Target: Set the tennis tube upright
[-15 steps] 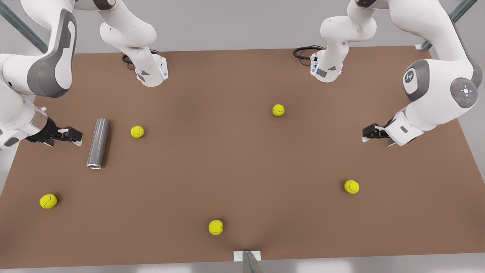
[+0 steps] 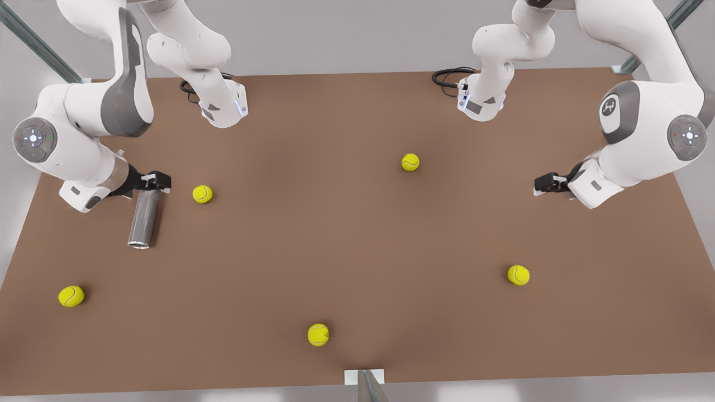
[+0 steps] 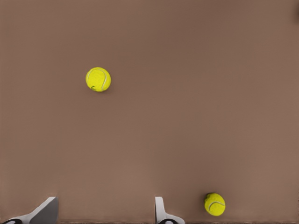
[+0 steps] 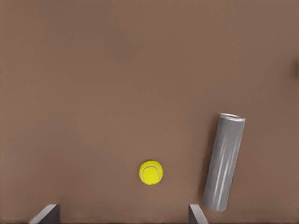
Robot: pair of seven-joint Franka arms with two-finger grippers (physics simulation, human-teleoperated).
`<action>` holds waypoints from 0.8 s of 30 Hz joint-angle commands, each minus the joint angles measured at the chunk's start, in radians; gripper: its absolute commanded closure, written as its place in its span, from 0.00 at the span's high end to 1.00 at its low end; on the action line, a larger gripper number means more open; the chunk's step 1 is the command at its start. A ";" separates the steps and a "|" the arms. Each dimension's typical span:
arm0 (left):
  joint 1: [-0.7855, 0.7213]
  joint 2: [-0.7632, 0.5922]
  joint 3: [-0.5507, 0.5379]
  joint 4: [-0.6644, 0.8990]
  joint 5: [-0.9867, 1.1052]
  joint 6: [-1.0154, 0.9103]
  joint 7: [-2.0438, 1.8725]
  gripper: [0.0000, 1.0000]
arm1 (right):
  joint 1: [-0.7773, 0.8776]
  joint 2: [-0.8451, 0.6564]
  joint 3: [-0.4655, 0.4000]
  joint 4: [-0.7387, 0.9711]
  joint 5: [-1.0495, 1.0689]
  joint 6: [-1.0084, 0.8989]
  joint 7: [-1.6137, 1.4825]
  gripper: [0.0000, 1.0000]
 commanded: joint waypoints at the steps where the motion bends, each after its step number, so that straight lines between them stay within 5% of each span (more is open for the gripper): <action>1: -0.006 0.001 -0.002 0.003 0.001 -0.003 0.000 0.99 | -0.059 0.005 0.001 -0.002 0.000 0.001 0.000 1.00; 5: -0.006 0.006 -0.005 0.003 -0.001 0.010 0.000 0.99 | -0.137 0.020 0.000 -0.238 0.000 0.253 -0.015 1.00; 18: -0.017 0.031 -0.003 0.000 0.001 0.048 0.001 0.99 | -0.476 0.106 0.010 -0.477 -0.044 0.556 -0.092 1.00; 19: -0.015 0.044 -0.003 0.000 -0.001 0.044 0.001 0.99 | -0.511 0.133 0.027 -0.477 -0.109 0.601 -0.095 1.00; 21: -0.013 0.064 -0.003 0.005 -0.005 0.050 0.000 0.99 | -0.764 0.183 0.282 -0.498 -0.155 0.685 -0.130 1.00; 24: -0.021 0.074 -0.005 0.012 -0.016 0.071 -0.002 0.99 | -0.789 0.199 0.323 -0.543 -0.166 0.750 -0.133 1.00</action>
